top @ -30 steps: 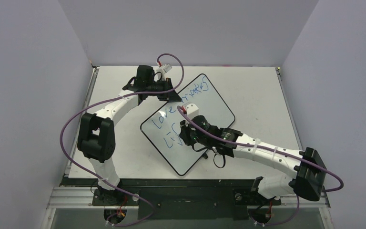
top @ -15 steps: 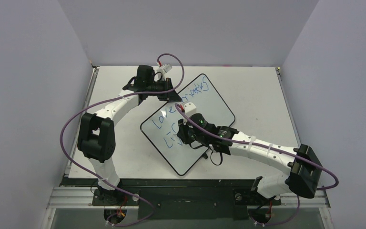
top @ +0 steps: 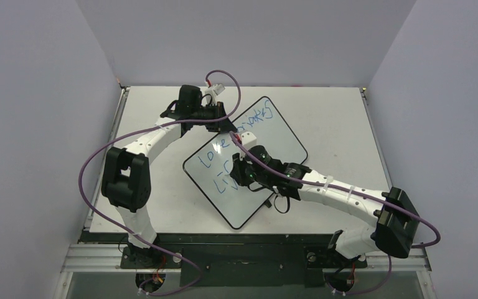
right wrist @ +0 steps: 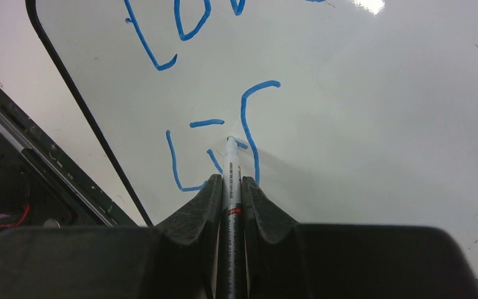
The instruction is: Write a sentence on the whiteboard
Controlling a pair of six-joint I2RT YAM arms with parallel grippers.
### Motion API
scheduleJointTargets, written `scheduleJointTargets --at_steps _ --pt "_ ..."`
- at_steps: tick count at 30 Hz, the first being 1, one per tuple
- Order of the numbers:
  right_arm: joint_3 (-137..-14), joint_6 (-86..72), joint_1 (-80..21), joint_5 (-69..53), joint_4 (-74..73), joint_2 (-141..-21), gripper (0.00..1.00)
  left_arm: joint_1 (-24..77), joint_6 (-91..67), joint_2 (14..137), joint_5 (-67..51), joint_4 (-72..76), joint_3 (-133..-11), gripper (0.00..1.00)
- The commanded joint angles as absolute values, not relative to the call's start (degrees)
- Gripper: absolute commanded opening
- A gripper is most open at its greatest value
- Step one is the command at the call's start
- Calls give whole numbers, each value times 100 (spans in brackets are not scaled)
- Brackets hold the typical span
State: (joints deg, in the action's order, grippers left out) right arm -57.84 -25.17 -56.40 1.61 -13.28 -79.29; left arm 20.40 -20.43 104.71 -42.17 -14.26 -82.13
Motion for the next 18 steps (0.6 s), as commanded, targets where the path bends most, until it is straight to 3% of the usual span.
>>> scheduleJointTargets --at_steps 1,18 --pt "-5804 -2562 -5402 304 -1220 -8024 0 2243 -1663 10425 -4109 -1592 -8332 0" --pt "-5873 -2474 -5212 406 -1414 -7900 0 2243 -1651 10416 -4096 -1641 -8358 0"
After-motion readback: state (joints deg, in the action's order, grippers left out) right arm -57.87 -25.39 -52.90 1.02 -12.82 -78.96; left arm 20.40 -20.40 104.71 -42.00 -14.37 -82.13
